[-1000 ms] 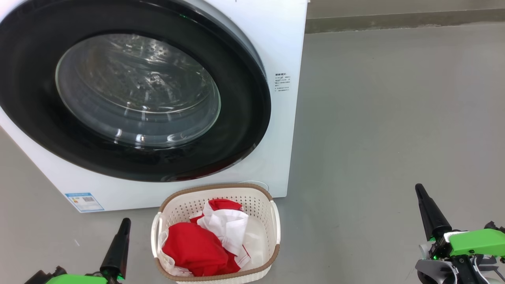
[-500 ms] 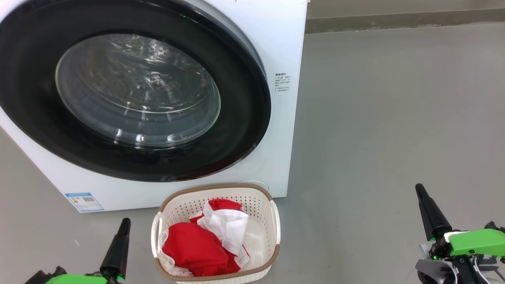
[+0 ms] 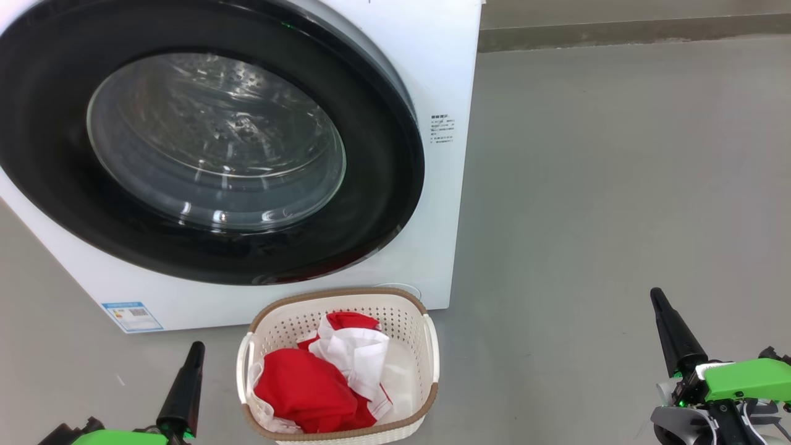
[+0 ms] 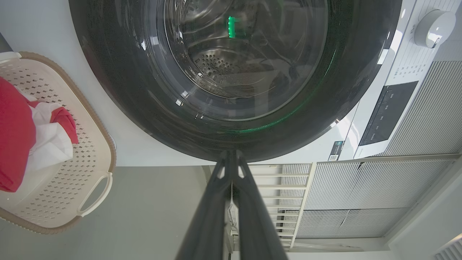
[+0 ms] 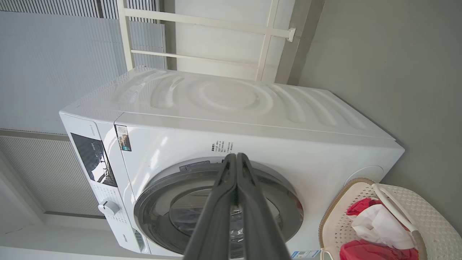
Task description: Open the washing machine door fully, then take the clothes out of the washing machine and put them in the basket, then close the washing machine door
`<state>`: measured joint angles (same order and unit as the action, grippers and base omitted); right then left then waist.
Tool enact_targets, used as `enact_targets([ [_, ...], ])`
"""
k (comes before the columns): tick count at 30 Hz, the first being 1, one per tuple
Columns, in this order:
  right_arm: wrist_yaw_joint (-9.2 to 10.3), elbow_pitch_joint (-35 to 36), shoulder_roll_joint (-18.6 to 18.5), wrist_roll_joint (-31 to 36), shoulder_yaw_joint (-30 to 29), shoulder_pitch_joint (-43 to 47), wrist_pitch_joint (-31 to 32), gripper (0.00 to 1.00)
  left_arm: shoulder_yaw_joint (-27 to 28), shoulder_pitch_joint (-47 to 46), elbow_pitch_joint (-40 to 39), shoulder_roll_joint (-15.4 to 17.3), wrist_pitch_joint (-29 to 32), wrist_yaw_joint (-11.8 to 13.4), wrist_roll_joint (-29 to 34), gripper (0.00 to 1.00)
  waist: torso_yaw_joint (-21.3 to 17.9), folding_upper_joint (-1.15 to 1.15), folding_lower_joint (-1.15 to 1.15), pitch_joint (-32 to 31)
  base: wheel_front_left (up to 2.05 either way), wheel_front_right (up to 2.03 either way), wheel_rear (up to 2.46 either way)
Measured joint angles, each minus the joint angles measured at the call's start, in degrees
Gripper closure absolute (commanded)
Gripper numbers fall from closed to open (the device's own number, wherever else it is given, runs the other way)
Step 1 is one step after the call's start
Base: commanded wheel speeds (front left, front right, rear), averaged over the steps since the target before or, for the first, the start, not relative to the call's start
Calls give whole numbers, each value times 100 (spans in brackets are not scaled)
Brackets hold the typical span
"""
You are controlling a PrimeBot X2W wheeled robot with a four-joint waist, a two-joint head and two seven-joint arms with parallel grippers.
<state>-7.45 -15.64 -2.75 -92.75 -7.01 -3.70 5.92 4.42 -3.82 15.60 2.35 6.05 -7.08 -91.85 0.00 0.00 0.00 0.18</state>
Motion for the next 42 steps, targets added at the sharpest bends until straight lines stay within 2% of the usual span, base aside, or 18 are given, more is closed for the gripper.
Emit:
enact_targets([
  [42,0,0,10,5,-22,-1,15,100,4,-1,0,-5,1,0,0,100,0,0,0,0,0,0,0],
])
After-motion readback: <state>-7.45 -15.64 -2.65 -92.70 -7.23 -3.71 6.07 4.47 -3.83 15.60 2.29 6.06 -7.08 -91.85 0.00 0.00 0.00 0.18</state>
